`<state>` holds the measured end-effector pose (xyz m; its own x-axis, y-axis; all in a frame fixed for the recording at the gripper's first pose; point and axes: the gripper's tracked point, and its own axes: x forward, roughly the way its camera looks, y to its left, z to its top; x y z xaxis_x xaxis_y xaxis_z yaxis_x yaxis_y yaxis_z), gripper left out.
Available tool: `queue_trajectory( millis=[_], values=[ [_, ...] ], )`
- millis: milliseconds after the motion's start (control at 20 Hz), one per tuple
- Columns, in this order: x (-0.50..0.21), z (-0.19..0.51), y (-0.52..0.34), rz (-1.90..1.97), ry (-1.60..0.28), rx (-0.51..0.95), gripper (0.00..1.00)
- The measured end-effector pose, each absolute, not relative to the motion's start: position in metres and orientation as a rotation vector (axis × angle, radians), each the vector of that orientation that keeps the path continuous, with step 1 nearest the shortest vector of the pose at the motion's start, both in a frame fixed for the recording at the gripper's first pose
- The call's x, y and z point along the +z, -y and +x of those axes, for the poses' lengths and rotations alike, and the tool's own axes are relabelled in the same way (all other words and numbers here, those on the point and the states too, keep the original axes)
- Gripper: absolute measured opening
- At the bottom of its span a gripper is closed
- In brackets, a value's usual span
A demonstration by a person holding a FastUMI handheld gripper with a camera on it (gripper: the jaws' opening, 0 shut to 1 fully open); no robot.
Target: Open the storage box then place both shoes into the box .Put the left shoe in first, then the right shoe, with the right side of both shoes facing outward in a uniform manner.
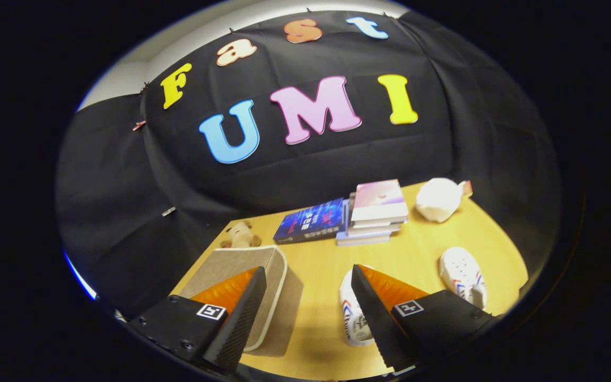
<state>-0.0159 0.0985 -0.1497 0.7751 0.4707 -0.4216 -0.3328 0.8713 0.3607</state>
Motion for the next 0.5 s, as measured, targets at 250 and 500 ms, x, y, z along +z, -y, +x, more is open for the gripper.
queue_trajectory(
  millis=[250,500],
  values=[
    [-0.195,-0.037,-0.133,0.476,-0.81,0.676,0.98],
    [-0.227,-0.064,-0.161,0.68,-1.063,0.885,0.98]
  ],
)
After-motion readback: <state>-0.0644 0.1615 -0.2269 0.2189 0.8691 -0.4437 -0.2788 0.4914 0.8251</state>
